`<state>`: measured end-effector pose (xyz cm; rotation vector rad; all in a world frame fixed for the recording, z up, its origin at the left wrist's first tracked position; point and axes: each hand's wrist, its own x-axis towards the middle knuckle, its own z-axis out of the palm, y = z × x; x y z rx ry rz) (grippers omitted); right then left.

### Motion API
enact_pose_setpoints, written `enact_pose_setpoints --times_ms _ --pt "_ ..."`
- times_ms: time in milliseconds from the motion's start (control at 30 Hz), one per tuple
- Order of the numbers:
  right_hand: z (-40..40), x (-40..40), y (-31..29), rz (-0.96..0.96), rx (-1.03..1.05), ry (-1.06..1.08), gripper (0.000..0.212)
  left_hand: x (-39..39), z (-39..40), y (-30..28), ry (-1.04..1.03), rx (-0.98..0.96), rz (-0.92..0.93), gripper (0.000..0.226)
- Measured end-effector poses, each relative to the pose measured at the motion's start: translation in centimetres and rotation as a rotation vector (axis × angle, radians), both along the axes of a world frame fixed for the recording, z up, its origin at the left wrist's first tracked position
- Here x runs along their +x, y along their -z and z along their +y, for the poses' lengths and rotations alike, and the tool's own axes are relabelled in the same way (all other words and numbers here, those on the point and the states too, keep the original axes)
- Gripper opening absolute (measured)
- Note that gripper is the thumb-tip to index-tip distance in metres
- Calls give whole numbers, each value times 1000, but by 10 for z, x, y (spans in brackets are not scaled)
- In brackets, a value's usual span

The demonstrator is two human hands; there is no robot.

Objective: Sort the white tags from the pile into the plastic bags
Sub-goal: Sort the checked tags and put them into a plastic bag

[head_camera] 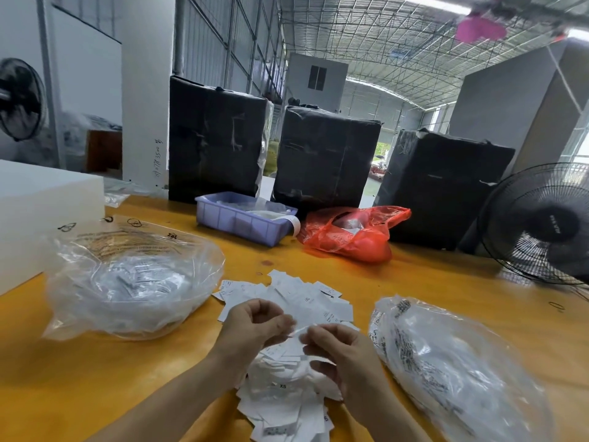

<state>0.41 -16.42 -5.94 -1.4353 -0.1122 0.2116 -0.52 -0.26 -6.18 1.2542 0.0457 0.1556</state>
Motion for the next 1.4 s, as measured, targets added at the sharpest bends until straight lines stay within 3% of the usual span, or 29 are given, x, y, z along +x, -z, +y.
enact_pose_setpoints --times_ms 167,333,433,533,633,767,833,967,1100,1233,1333,1400 --pt "-2 1 -2 -57 -16 73 6 0 4 0 117 134 35 40" --pt "-1 0 -5 -356 -257 -42 9 -1 13 -6 385 191 107 68" --pt "6 4 -10 -481 -412 -99 14 -1 12 -7 268 283 69 43" --pt "11 17 -12 -520 -464 -67 16 3 17 -5 64 227 51 14" --pt "15 27 -6 -597 -724 -96 7 8 28 -5 -76 157 49 10" --pt "29 30 4 -688 -1048 -274 47 10 34 -2 -143 135 49 14" --pt "35 29 6 -746 -1164 -309 53 11 34 1 -147 130 46 12" --pt "37 28 8 -809 -1121 -245 32 12 32 4 -139 159 40 10" --pt "34 25 9 -706 -1016 -215 32 13 30 5 -141 140 39 11" --pt "45 28 15 -688 -1143 -111 29 12 29 4 -150 121 35 9" --pt "48 32 15 -560 -1008 -87 38 10 29 3 -152 92 33 10" --pt "46 32 12 -541 -955 -37 30 10 29 2 -146 50 34 16"
